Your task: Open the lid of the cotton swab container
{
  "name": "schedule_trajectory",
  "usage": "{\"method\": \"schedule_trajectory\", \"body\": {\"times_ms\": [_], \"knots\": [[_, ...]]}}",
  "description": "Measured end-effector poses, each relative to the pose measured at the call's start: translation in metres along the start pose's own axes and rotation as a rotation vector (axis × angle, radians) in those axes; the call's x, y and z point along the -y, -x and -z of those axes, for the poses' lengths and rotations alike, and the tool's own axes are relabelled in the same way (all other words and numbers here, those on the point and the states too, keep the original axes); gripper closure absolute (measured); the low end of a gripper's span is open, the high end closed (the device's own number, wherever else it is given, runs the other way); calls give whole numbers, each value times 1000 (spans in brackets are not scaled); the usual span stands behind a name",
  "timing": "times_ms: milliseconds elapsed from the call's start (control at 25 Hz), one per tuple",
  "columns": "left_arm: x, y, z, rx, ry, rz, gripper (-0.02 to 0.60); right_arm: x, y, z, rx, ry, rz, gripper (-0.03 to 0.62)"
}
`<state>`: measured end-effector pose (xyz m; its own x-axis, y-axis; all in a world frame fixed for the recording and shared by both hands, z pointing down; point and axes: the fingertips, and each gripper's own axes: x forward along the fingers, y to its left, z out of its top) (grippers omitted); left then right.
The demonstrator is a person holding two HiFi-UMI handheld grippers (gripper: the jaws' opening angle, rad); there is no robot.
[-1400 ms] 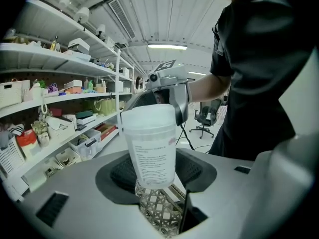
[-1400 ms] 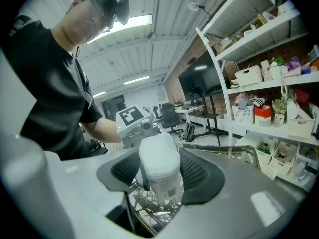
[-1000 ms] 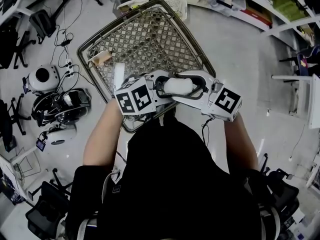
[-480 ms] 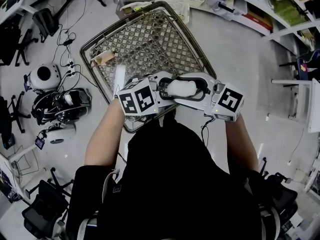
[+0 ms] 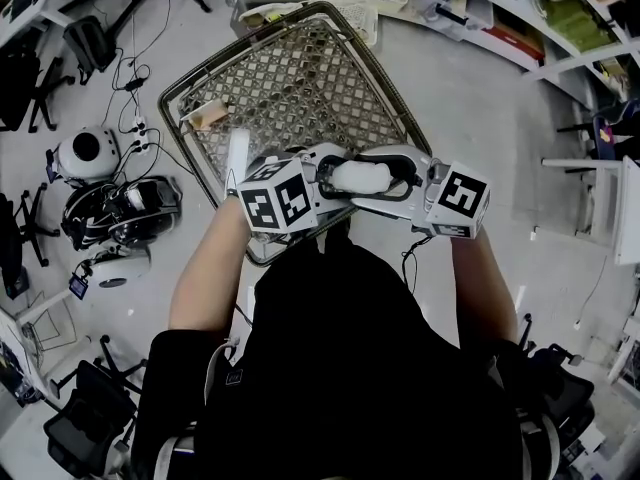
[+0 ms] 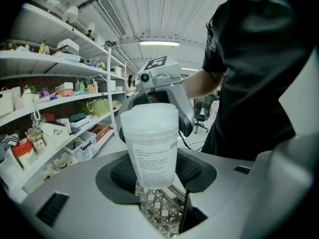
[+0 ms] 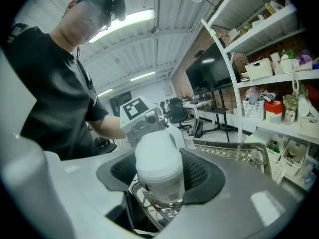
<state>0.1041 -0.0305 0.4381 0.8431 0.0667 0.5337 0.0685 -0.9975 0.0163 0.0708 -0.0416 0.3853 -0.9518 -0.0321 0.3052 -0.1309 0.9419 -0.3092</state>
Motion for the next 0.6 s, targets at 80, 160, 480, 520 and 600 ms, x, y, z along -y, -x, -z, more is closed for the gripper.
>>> {"method": "schedule_trajectory", "body": {"times_ms": [80,160,480,520,600], "knots": [[1,-2,2,-2,1,4,371,0,0,3,-13,-22,-17,332],[2,-3,5,-4,4,9,371,1,-1,7,-19,-49,-29,330],[5,-10,19,-12,26,33,370,6,-7,21,-28,-135,-43,329],[4,-11,19,-10,29,32,370,7,-8,21,-27,-133,-40,327],[1,-10,18,4,41,28,371,9,-7,18,-17,-88,-11,327]]}}
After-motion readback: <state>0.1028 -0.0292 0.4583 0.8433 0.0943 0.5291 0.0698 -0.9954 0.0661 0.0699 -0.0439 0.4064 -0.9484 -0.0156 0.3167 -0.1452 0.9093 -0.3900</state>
